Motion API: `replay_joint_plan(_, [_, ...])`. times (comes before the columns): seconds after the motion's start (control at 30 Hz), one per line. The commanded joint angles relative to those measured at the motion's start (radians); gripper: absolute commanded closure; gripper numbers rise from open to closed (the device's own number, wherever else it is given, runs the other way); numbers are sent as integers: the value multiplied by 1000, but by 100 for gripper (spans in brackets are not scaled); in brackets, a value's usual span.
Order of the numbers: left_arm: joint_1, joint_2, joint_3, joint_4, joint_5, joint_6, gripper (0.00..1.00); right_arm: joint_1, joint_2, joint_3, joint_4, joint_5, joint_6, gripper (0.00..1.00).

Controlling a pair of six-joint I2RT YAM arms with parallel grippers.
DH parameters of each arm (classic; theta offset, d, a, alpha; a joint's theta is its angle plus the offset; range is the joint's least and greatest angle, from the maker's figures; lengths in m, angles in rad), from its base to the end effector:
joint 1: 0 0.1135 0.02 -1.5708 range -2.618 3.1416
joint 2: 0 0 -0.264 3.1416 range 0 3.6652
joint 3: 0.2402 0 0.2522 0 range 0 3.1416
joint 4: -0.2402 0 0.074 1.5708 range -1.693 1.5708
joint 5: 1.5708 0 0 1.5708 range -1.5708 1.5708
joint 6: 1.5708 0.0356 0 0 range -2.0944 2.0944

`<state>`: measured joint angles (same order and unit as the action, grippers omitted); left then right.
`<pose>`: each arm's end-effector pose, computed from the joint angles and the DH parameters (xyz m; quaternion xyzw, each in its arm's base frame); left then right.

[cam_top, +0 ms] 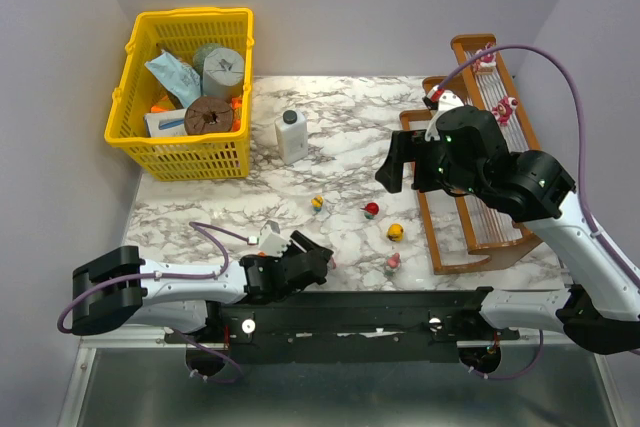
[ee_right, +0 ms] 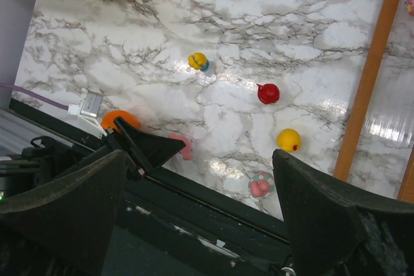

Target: Place and organize the plastic toys onto the shelf

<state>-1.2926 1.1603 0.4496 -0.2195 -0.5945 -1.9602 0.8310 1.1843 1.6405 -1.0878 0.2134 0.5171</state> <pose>0.0745 -0.1881 0.1583 -0.3845 0.8272 -0.3160 0.2608 0.1416 0.1439 0.4556 -0.0910 0.8833 0.2066 0.4108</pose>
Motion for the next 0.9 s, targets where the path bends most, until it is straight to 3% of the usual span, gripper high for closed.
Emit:
replay_joint_plan(0.0, [12, 15, 4, -57, 2, -3, 32, -4, -23, -4, -17, 43, -23, 0])
replay_joint_plan(0.23, [27, 29, 23, -47, 12, 32, 39, -4, -26, -5, -20, 52, -22, 0])
replay_joint_plan(0.67, [35, 45, 49, -3, 58, 103, 39, -4, -35, -22, -18, 61, -9, 0])
replay_joint_plan(0.87, [38, 47, 46, 2, 58, 96, 47, -6, -41, -33, -18, 61, -5, 0])
